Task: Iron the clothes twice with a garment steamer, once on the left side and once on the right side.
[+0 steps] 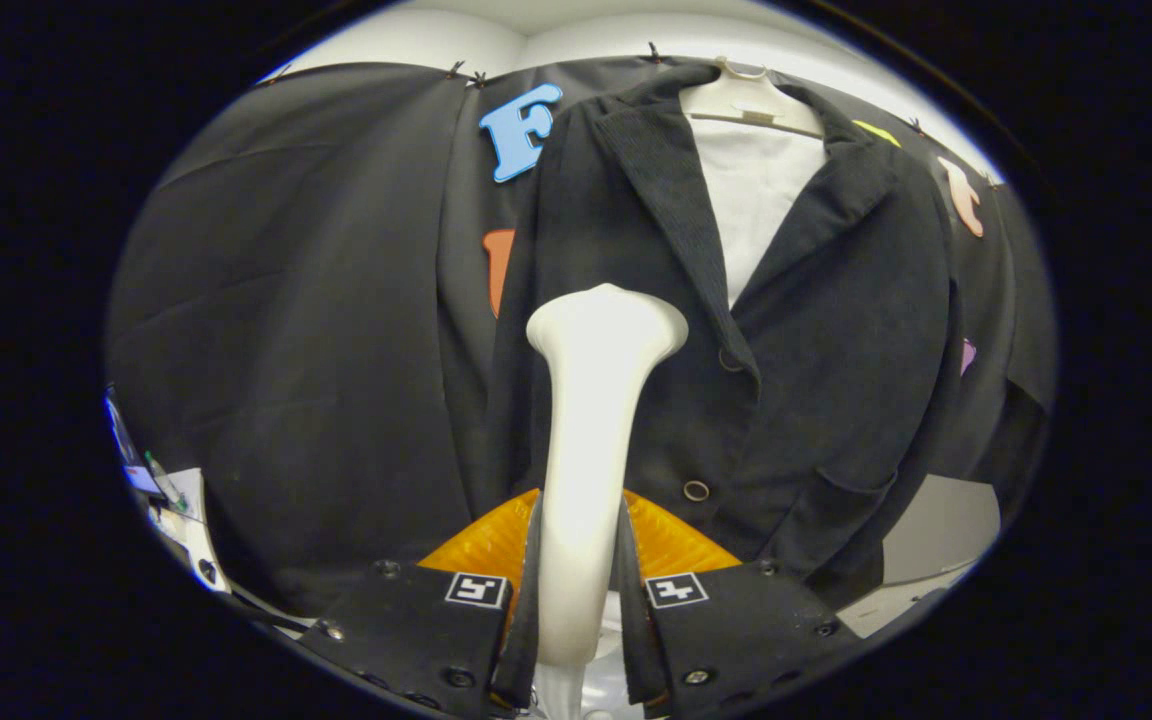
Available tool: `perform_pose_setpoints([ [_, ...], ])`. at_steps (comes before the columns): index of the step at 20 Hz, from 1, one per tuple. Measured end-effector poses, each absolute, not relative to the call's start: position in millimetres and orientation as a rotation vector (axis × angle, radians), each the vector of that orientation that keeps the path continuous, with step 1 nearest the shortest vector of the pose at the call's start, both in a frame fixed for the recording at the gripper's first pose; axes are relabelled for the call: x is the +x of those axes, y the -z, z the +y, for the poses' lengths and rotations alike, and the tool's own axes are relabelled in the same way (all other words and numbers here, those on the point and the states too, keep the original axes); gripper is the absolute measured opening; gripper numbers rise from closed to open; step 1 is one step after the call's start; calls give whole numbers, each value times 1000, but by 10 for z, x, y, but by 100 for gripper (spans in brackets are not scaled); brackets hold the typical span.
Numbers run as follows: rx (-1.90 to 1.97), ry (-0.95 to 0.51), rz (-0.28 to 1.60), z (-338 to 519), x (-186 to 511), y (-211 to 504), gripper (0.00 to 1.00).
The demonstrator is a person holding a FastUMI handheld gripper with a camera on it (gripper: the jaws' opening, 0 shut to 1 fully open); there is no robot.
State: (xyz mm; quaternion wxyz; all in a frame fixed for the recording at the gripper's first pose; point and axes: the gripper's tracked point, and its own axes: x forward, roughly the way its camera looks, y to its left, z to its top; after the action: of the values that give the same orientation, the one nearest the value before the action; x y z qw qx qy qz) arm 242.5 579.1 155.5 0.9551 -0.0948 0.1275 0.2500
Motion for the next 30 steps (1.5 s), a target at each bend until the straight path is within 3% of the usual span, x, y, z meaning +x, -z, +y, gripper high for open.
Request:
perform_pose_setpoints([
  [30, -234, -515, 489, 5522, 2296, -256, 37],
])
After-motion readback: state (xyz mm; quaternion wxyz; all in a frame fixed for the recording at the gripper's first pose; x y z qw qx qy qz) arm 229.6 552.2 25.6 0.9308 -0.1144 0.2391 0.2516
